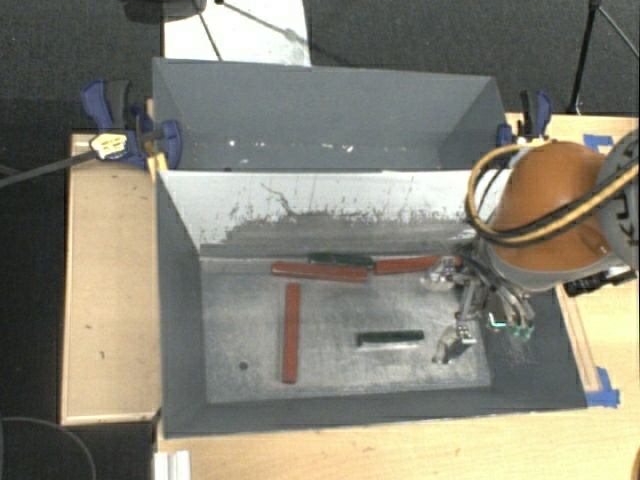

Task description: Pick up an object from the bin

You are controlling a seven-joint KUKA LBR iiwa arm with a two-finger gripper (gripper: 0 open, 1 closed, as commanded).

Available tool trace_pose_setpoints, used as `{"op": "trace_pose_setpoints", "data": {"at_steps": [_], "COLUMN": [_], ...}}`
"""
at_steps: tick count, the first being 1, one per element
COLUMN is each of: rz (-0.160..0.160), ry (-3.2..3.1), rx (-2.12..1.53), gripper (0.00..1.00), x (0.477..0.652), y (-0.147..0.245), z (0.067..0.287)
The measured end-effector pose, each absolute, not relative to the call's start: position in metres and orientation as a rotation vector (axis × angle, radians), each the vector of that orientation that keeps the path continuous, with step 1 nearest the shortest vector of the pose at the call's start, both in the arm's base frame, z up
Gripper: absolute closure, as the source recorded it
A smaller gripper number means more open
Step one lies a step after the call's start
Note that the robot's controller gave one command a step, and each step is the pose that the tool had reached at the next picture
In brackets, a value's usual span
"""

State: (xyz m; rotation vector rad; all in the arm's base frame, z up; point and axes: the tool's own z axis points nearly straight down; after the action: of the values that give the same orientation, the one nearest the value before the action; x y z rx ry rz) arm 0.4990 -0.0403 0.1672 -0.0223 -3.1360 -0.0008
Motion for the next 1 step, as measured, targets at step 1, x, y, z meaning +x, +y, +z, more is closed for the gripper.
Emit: {"op": "trace_pose_setpoints", "data": {"at_steps": [1], "rz": [0.0], "ry": [-3.144], "rx": [-0.019], "gripper": [0.0], "x": [0.5009], "y": [-0.0401], "z": [0.1708]}}
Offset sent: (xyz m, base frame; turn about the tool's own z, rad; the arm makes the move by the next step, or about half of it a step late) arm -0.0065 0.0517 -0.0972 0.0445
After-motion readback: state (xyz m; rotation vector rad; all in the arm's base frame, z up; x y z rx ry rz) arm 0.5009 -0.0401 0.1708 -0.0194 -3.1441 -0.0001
